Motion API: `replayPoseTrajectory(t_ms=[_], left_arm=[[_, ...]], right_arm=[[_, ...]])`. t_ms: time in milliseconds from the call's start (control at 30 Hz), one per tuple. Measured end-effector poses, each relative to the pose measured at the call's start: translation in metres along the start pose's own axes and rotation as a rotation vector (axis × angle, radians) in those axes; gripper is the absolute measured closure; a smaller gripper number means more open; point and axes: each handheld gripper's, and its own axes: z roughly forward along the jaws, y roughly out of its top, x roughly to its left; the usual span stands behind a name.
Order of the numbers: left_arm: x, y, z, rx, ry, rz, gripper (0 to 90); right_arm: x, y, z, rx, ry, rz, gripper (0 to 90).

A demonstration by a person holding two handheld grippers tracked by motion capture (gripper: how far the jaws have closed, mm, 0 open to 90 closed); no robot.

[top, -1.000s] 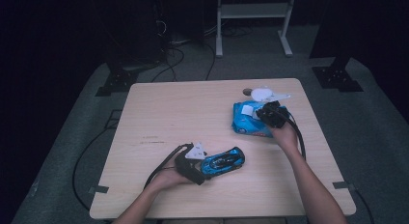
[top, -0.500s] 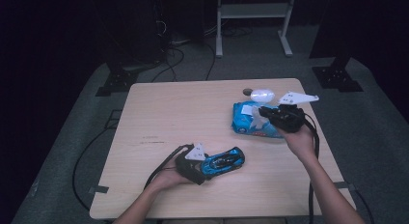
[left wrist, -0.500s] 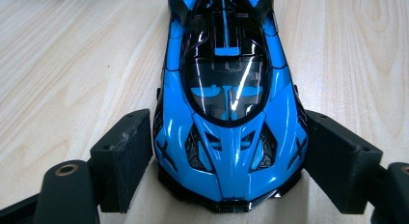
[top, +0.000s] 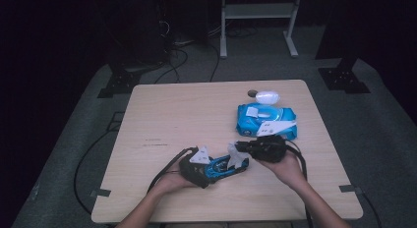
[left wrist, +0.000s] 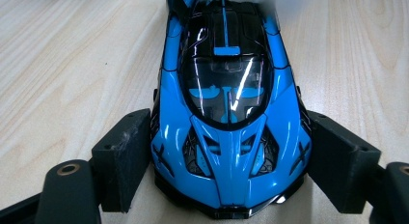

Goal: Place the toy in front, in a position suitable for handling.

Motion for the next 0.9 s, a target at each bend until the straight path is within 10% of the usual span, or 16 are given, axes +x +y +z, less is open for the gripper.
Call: replayPoseTrajectory(t_ms=[233, 567, 900], left_arm=[[0.002, -0.001, -0.001, -0.008, -0.021, -0.011, 24.8], [0.005, 0.0, -0.003, 0.004, -0.04, -0.008, 25.4], [0.01, 0.0, -0.004, -0.005, -0.016, -0.001, 25.2]], right_arm=[[-0.017, -0.034, 0.037, 0.142, -0.078, -0.022, 75.2], [-0.02, -0.046, 0.047, 0.157, -0.051, -0.037, 59.0], [-0.027, -0.05, 0.044, 0.15, -0.062, -0.028, 77.2]])
